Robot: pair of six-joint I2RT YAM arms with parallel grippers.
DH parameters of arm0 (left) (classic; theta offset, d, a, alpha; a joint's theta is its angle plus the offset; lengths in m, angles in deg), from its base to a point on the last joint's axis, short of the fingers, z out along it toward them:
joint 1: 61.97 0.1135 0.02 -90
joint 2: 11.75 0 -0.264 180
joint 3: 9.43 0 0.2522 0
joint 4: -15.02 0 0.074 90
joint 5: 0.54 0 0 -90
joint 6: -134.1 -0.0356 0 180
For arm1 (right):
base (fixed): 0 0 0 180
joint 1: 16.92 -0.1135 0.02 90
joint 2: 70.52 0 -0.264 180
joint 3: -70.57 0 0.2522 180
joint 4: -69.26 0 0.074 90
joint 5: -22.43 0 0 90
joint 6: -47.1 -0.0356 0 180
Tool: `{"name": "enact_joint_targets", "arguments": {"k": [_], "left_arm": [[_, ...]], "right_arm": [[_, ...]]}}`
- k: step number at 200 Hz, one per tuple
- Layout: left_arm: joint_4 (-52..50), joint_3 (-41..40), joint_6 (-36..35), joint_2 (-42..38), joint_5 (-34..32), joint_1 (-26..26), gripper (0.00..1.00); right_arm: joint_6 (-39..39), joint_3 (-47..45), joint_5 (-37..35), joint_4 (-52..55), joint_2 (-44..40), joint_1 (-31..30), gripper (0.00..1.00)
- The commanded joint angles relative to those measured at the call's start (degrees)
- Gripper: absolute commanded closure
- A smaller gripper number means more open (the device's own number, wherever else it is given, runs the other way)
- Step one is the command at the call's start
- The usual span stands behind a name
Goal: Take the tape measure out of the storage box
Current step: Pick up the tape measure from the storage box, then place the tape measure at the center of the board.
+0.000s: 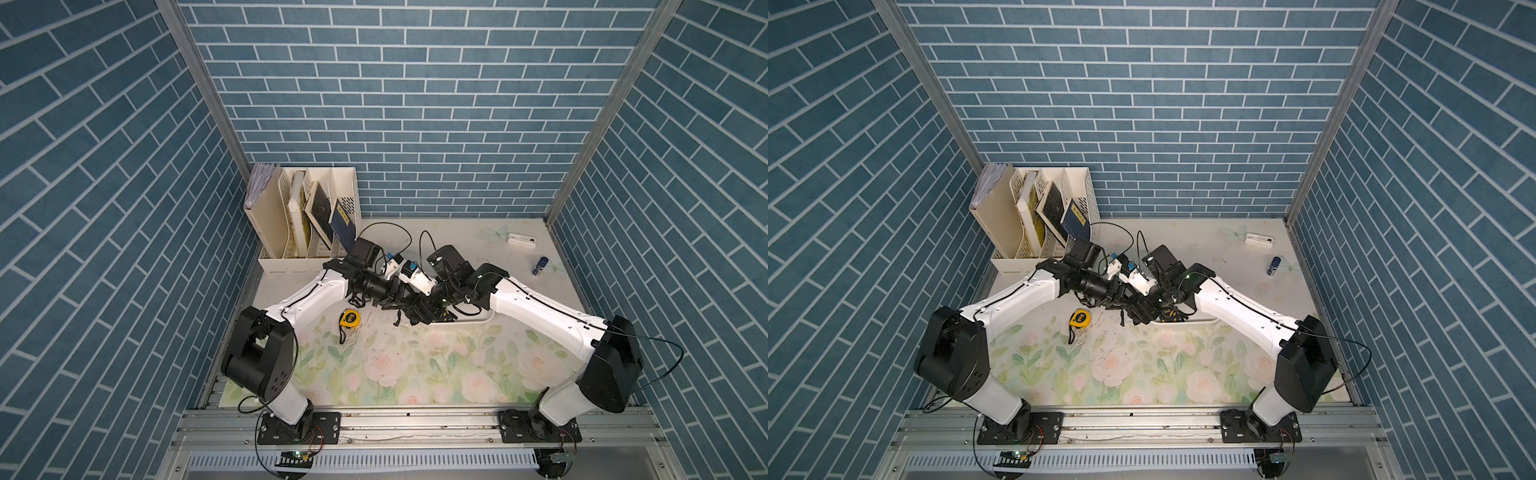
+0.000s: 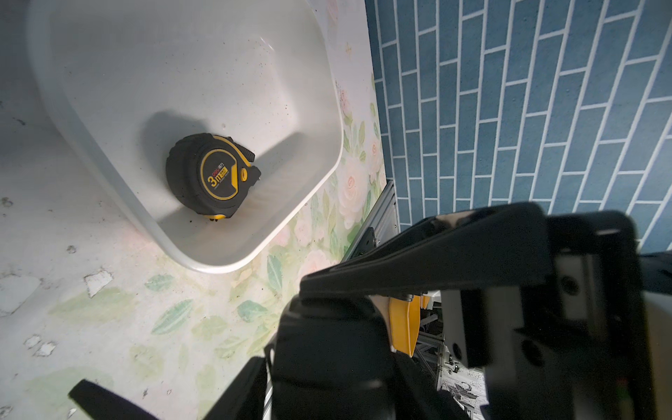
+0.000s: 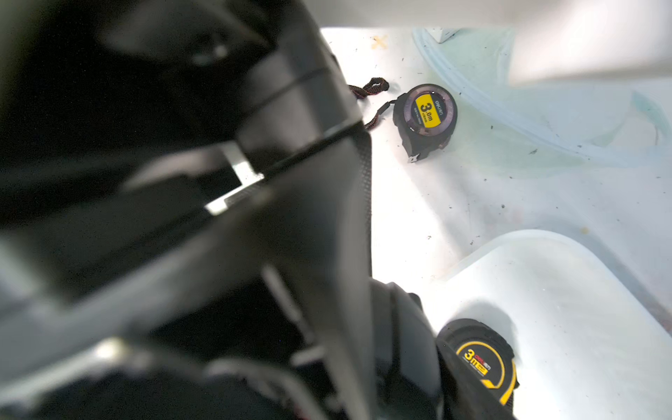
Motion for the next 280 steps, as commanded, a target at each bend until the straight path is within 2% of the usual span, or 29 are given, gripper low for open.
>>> {"name": "enact_joint_targets", "arguments": {"k": [1,7,18,39,79,107,115,139,153,163,202,223,250,280], "left_arm": [[-1.7,-0.7,-1.4,0.1,0.5,-0.3,0.47],[-1.8,-0.7,-1.4,0.1,0.4,-0.3,0.51],[-1.8,-0.7,-1.4,0.4,0.3,-0.3,0.65],[-2.3,-0.4,-1.6,1.0,-0.5,-0.3,1.00],[-3.4,-0.4,-2.0,1.2,-3.4,-0.3,1.00],[-2.6,-0.8,-0.8,0.4,-6.0,-0.2,1.00],[-2.2,-1.2,-0.4,0.1,-6.4,-0.1,1.00],[-0.9,-3.0,0.1,-1.2,-6.1,0.7,1.00],[-1.6,-3.7,-0.2,-2.0,-7.1,1.7,1.00],[-1.2,-4.5,0.2,-2.6,-7.6,2.5,1.00],[-1.4,-5.6,0.2,-3.0,-9.0,4.3,1.00],[-3.0,-6.1,-0.6,-2.0,-12.7,4.3,1.00],[-2.7,-7.2,-0.5,-0.3,-17.7,4.3,1.00],[0.1,-8.8,0.7,1.5,-21.5,4.3,1.00]], "right_arm": [[1.8,2.0,-1.5,-2.4,-0.4,-0.5,1.00],[1.9,2.1,-1.6,-2.4,-0.4,-0.5,1.00],[2.0,2.1,-2.0,-2.3,-0.4,-0.5,1.00],[2.0,2.0,-2.3,-2.2,-0.3,-0.6,1.00],[2.1,2.0,-3.7,-2.0,-0.2,-0.9,1.00],[1.7,1.6,-5.1,-2.4,-0.5,-0.9,0.80],[1.6,1.3,-5.3,-2.6,-0.7,-0.9,0.72],[0.7,0.3,-6.6,-2.8,-2.0,-0.9,0.38],[-0.1,-0.4,-7.3,-2.2,-3.8,-0.9,0.11],[-0.8,-1.3,-7.7,-2.1,-5.4,-0.9,0.01],[-3.9,-5.3,-9.2,-0.9,-9.1,-0.7,0.00],[-5.8,-7.8,-11.3,-1.4,-11.7,-0.2,0.00],[-10.3,-10.4,-10.5,-5.0,-13.1,6.8,0.00],[-15.2,-9.0,-9.3,-4.6,-7.5,14.2,0.03]]}}
